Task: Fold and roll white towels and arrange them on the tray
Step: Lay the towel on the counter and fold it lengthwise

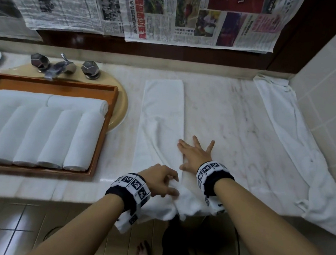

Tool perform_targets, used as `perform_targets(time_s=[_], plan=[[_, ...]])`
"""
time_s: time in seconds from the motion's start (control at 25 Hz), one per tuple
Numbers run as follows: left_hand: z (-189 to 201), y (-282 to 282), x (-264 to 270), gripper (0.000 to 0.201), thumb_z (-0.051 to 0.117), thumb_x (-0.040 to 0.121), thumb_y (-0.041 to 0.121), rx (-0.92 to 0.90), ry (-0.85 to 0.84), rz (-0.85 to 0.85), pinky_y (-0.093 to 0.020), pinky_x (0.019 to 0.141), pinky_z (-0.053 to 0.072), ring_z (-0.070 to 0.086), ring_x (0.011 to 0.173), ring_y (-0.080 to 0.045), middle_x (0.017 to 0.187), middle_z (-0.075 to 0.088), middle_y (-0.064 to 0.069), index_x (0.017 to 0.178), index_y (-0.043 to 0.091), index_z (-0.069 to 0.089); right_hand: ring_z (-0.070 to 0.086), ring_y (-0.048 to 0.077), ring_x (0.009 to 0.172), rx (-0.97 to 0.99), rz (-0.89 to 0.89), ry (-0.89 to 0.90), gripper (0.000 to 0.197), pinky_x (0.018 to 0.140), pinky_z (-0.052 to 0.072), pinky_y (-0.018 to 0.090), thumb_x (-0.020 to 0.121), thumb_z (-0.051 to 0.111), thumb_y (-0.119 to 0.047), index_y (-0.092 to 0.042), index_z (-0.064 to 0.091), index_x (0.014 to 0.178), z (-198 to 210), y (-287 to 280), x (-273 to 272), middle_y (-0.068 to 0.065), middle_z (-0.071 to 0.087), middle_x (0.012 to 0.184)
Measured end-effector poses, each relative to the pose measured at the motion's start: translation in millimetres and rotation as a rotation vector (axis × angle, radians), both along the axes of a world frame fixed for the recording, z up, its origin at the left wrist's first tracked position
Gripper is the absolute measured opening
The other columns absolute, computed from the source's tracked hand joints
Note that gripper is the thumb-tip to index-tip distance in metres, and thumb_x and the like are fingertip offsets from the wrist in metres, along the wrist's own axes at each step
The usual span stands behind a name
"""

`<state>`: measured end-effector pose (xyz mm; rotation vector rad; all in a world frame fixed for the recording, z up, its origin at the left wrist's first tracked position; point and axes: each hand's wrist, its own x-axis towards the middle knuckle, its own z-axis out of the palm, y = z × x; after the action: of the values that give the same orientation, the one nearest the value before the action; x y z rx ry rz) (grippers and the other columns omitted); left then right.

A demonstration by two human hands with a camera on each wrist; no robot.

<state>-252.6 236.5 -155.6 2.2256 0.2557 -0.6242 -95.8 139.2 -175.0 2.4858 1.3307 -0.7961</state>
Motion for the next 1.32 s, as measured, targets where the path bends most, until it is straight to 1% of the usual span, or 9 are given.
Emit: perform_targets(time_s=[0.16, 0.32, 0.4, 0.52, 0.76, 0.92, 1.16, 1.24, 1.32], plan=[[-4.6, 14.7, -22.5, 0.014, 0.065, 0.087, 0.026, -0.081, 0.039, 0.048, -0.027, 0.059, 0.055, 0.066, 0.05, -0.02, 0.068, 0.071, -0.003, 0.087, 0.014, 0.07, -0.017, 0.024, 0.147, 0.069, -0.007, -0.009, 0.076, 0.104, -0.007, 0.076, 0.092, 0.061, -0.026, -0.023, 0.016, 0.153, -10.5, -3.4, -7.4, -0.015, -0.002, 0.161], [-12.4, 20.2, -48.4, 0.05, 0.058, 0.092, 0.05, -0.011, 0.107, 0.255, -0.018, 0.049, 0.047, 0.066, 0.049, -0.017, 0.059, 0.069, -0.004, 0.069, 0.006, 0.071, -0.007, 0.022, 0.148, 0.143, -0.026, -0.019, 0.068, 0.109, -0.001, 0.07, 0.093, 0.058, -0.015, -0.021, 0.023, 0.15, -23.0, -8.4, -14.1, -0.005, 0.004, 0.16], [-19.0, 7.5, -47.9, 0.037, 0.066, 0.088, 0.041, 0.017, 0.094, 0.261, -0.014, 0.041, 0.042, 0.068, 0.055, -0.017, 0.065, 0.071, -0.005, 0.074, 0.007, 0.07, 0.013, 0.023, 0.144, 0.197, -0.06, -0.036, 0.062, 0.112, 0.007, 0.066, 0.09, 0.062, -0.014, -0.021, 0.032, 0.145, -25.3, -9.2, -17.1, 0.002, 0.022, 0.149], [-23.1, -4.2, -49.6, 0.006, 0.071, 0.076, 0.012, -0.018, 0.125, 0.341, -0.029, 0.05, 0.057, 0.07, 0.066, -0.021, 0.077, 0.071, -0.007, 0.08, 0.009, 0.068, 0.028, 0.02, 0.133, 0.24, -0.109, -0.036, 0.058, 0.109, 0.021, 0.061, 0.09, 0.059, -0.008, -0.02, 0.035, 0.141, -28.3, -10.6, -23.5, 0.001, 0.033, 0.135], [-31.4, 21.0, -81.5, 0.029, 0.06, 0.063, -0.007, -0.118, 0.145, 0.425, -0.038, 0.056, 0.056, 0.061, 0.06, -0.027, 0.088, 0.056, -0.013, 0.071, 0.019, 0.049, 0.025, 0.019, 0.133, 0.209, -0.155, 0.005, 0.056, 0.099, 0.034, 0.059, 0.091, 0.055, -0.005, -0.02, 0.033, 0.141, -27.7, -10.2, -25.7, 0.001, 0.032, 0.134], [-31.6, 22.4, -89.5, 0.035, 0.061, 0.067, -0.01, -0.141, 0.144, 0.541, -0.024, 0.047, 0.042, 0.041, 0.053, -0.017, 0.069, 0.042, -0.005, 0.073, 0.016, 0.037, 0.026, 0.018, 0.132, 0.211, -0.17, 0.016, 0.056, 0.1, 0.034, 0.058, 0.09, 0.054, -0.004, -0.021, 0.034, 0.139, -28.8, -10.4, -24.8, 0.0, 0.032, 0.134], [-37.1, 17.9, -95.7, 0.035, 0.068, 0.067, 0.011, -0.293, 0.187, 0.971, -0.035, 0.058, 0.056, 0.062, 0.073, -0.027, 0.087, 0.06, -0.011, 0.097, 0.015, 0.05, 0.03, 0.017, 0.132, 0.227, -0.208, 0.015, 0.059, 0.104, 0.031, 0.057, 0.091, 0.051, -0.005, -0.021, 0.03, 0.144, -29.7, -13.1, -30.5, 0.0, 0.031, 0.138], [-37.5, 17.9, -96.1, 0.025, 0.076, 0.069, 0.017, -0.237, 0.163, 1.05, -0.034, 0.062, 0.058, 0.066, 0.078, -0.025, 0.086, 0.064, -0.008, 0.088, 0.011, 0.06, 0.034, 0.018, 0.13, 0.246, -0.24, 0.051, 0.06, 0.105, 0.033, 0.054, 0.092, 0.051, -0.007, -0.023, 0.029, 0.146, -24.1, -14.9, -36.3, 0.0, 0.031, 0.14], [-38.4, 17.5, -97.8, 0.022, 0.076, 0.074, 0.018, -0.182, 0.145, 1.031, -0.028, 0.059, 0.053, 0.06, 0.064, -0.019, 0.065, 0.059, -0.002, 0.063, 0.01, 0.058, 0.042, 0.023, 0.124, 0.314, -0.337, 0.034, 0.046, 0.096, 0.042, 0.044, 0.094, 0.053, -0.018, -0.018, 0.04, 0.138, -16.8, -20.7, -50.9, 0.003, 0.038, 0.136]])
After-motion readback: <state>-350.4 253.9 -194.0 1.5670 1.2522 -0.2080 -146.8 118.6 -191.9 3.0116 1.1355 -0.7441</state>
